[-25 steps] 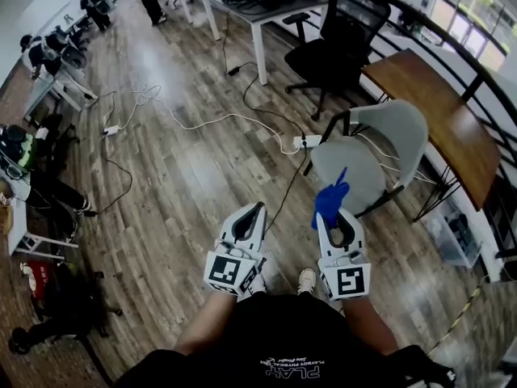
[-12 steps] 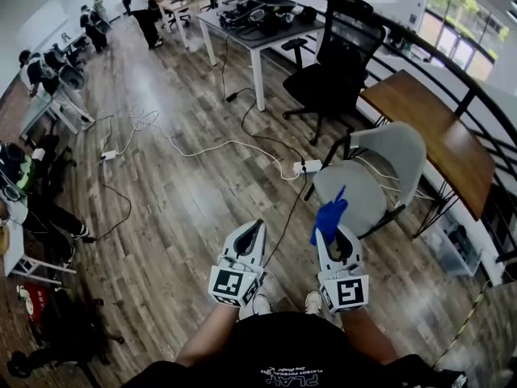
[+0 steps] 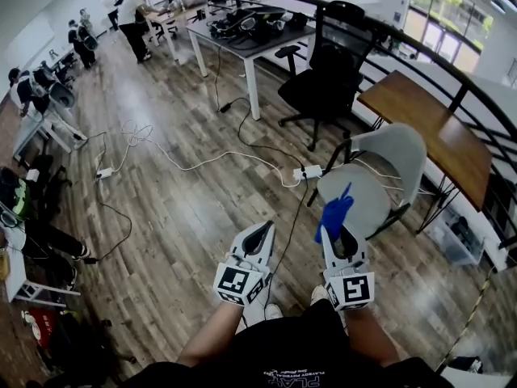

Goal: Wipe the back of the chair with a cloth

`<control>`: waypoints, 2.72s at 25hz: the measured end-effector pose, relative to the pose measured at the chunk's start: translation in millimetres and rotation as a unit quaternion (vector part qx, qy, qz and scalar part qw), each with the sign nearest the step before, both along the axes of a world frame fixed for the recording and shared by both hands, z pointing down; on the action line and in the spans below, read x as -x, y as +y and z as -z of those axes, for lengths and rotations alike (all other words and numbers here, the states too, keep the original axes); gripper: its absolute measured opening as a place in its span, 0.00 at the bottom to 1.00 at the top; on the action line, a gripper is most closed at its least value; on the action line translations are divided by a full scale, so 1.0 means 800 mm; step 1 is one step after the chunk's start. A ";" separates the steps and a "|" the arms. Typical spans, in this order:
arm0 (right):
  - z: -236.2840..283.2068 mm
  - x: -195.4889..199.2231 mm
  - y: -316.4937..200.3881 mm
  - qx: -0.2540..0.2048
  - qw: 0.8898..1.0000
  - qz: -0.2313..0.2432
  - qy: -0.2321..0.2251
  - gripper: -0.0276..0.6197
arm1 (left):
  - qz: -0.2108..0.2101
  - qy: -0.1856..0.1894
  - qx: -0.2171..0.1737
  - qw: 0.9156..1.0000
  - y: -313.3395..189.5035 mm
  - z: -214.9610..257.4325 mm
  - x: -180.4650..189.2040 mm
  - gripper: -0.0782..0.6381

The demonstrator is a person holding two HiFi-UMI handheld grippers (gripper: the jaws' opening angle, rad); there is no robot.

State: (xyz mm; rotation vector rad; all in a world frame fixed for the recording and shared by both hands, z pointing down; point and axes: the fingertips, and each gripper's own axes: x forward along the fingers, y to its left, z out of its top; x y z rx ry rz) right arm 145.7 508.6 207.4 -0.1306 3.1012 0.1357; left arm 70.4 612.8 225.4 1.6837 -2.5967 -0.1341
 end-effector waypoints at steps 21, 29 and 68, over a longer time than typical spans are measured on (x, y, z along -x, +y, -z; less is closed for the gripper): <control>-0.016 0.104 -0.204 0.026 1.000 0.010 0.006 0.23 | -0.047 0.019 0.011 0.999 -0.234 0.006 0.100 0.11; -0.004 0.132 -0.266 0.030 1.000 0.002 -0.004 0.23 | -0.053 0.020 0.014 0.998 -0.296 0.008 0.125 0.11; -0.045 0.275 -0.477 0.149 0.960 -0.237 0.000 0.23 | -0.289 0.057 0.024 0.955 -0.548 -0.043 0.304 0.11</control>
